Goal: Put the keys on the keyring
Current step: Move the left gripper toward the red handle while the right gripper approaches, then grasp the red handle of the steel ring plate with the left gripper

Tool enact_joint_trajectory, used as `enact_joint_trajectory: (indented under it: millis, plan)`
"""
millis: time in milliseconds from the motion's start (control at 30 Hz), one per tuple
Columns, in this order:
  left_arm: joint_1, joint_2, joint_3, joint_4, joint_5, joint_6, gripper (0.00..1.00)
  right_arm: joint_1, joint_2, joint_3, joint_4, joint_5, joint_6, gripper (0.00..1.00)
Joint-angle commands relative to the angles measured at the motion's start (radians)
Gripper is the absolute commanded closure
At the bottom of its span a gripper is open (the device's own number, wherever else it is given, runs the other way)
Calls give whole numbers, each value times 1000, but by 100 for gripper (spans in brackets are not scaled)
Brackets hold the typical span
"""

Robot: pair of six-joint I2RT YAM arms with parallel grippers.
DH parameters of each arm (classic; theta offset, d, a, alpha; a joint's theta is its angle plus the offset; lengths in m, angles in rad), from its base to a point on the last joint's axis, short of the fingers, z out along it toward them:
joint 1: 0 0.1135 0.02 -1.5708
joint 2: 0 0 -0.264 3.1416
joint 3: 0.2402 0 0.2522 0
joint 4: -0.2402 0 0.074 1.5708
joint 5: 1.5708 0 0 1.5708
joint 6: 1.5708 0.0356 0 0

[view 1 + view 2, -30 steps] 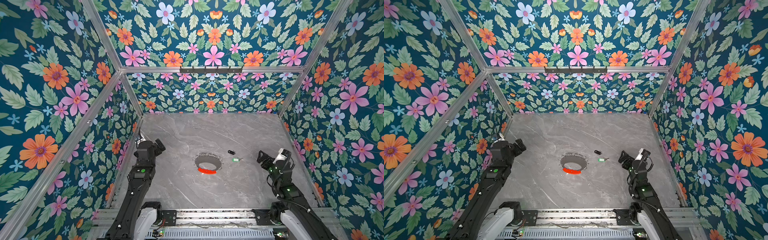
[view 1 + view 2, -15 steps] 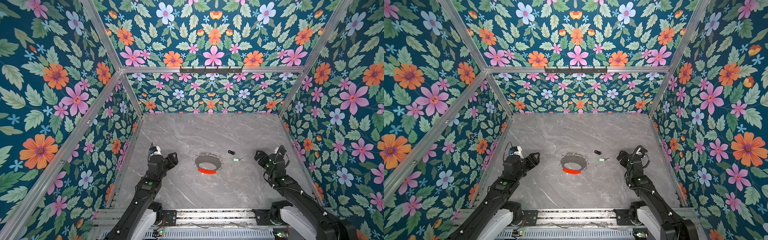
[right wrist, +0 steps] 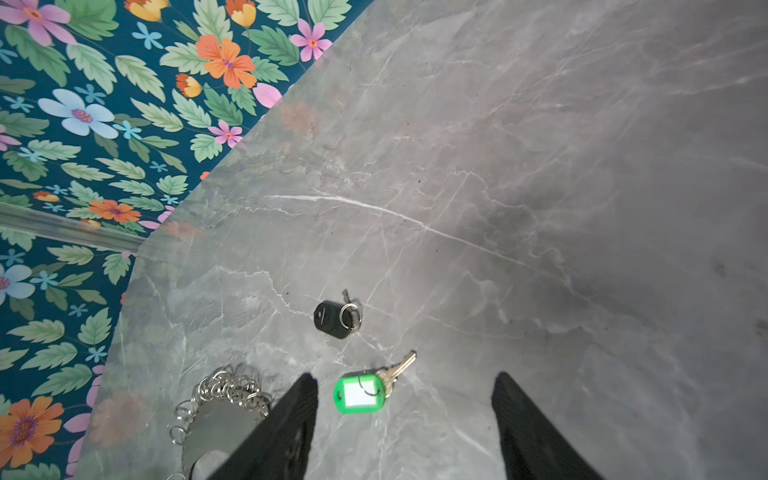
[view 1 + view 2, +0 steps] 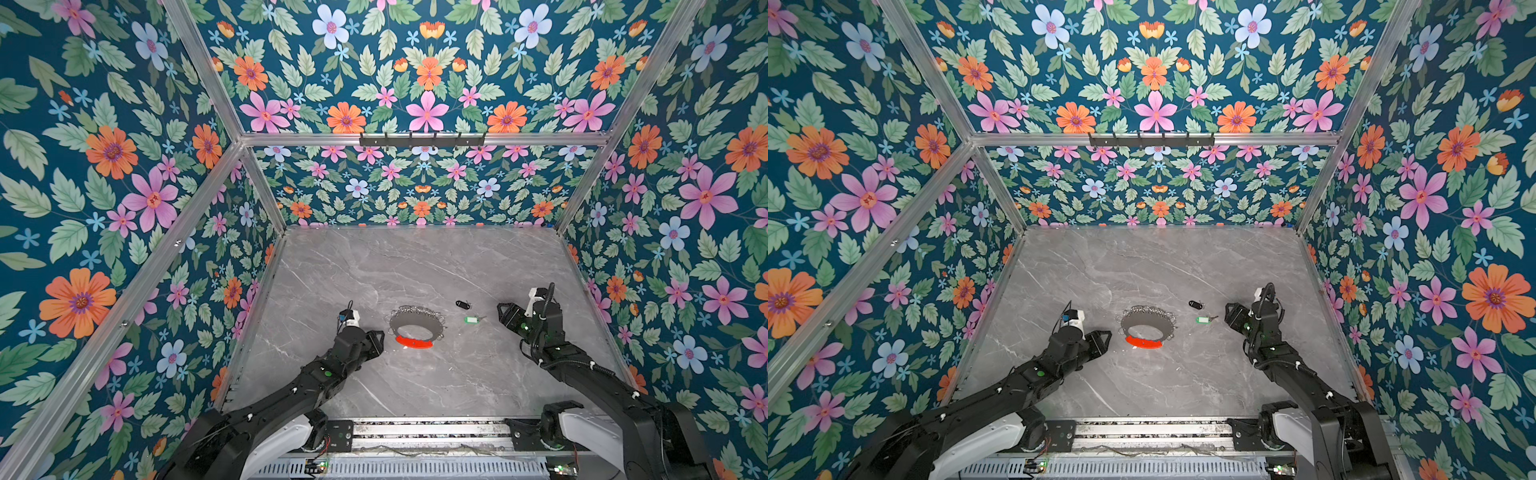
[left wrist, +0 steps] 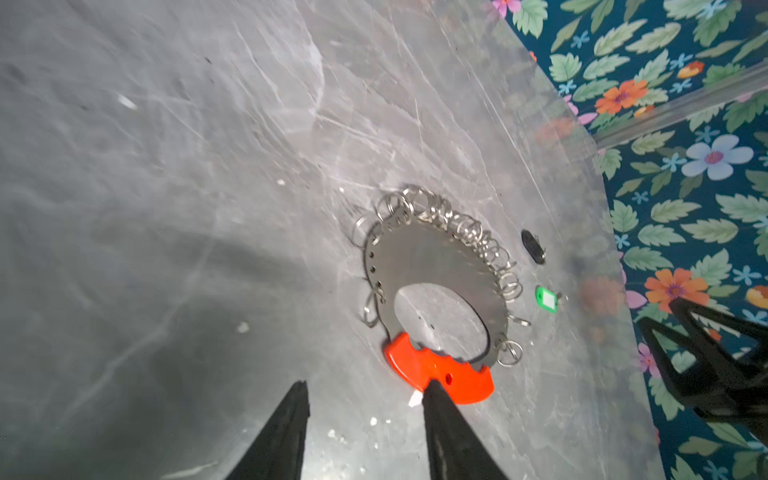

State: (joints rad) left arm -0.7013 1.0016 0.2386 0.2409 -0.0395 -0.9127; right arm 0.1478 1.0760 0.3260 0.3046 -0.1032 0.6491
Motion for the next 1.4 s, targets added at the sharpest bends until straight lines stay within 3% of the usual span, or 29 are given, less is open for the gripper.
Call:
enact_joint_trajectory:
  millis: [0, 300, 733, 1367]
  plan:
    - [-39, 56, 23, 101, -51, -20, 54, 4, 16, 5, 61, -30, -16, 33]
    - [-54, 107, 19, 109, -89, -25, 59, 12, 38, 19, 75, -59, -21, 34]
    - [-55, 259, 43, 224, -46, -27, 65, 13, 36, 17, 81, -75, -25, 39]
    - [-56, 387, 74, 259, -60, -4, 66, 16, 44, 21, 95, -93, -26, 40]
